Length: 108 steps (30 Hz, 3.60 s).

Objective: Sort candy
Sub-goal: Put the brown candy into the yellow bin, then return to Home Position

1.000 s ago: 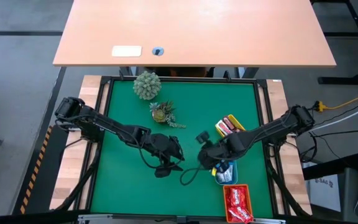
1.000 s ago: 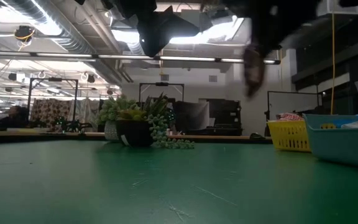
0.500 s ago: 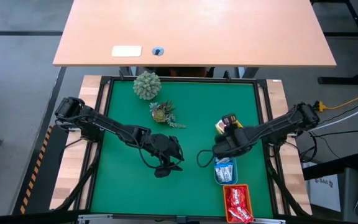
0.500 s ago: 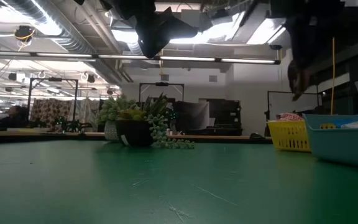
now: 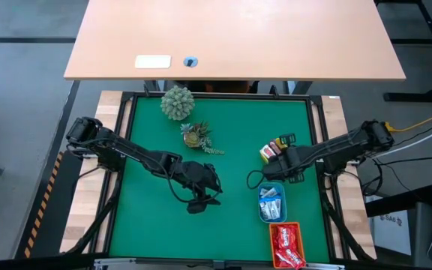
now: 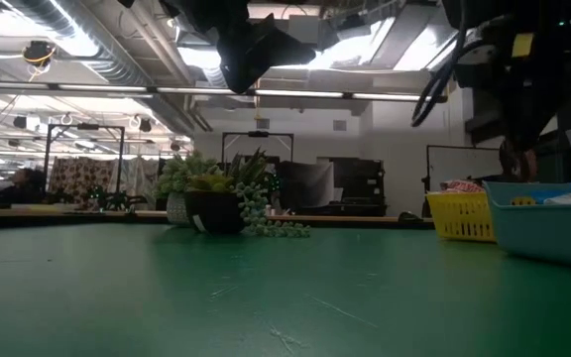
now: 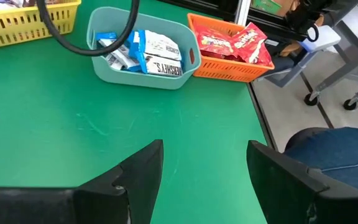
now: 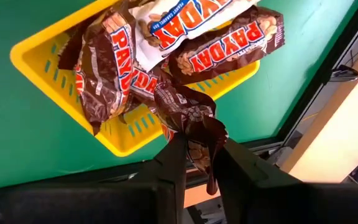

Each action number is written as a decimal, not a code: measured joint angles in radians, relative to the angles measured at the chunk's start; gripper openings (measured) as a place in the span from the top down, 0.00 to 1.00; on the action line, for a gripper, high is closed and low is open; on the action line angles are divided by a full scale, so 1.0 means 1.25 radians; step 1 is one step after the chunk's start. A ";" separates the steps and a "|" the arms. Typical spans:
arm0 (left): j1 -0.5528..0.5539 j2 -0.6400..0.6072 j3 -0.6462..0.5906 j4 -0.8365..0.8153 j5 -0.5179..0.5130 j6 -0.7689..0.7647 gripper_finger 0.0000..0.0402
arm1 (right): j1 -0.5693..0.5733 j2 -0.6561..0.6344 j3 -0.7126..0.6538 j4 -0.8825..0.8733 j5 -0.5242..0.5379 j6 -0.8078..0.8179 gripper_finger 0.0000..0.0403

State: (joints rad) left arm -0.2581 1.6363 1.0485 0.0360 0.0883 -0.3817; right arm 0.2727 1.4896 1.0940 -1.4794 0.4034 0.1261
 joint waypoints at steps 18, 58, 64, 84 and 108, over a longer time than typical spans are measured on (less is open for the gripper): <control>0.000 0.000 0.000 0.000 -0.001 0.002 0.44 | 0.001 0.001 -0.007 0.011 -0.021 0.001 0.67; 0.012 -0.647 0.000 -0.371 -0.179 0.021 0.44 | 0.002 -0.179 0.532 -0.074 -0.177 0.082 0.57; 0.013 -0.754 0.000 -0.381 -0.225 0.064 0.44 | 0.002 -0.296 0.532 -0.072 -0.167 0.183 0.57; 0.013 -0.947 -0.257 -0.331 -0.317 0.297 0.44 | 0.002 -0.604 -0.030 0.432 -0.087 0.023 0.96; 0.024 -1.245 -0.705 -0.020 -0.378 0.337 0.44 | 0.001 -0.976 -0.746 1.168 -0.155 -0.004 0.99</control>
State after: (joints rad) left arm -0.2278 0.0805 0.1675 0.0112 -0.3838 0.0391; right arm 0.2741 0.2695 0.1612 -0.0190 0.2096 0.1215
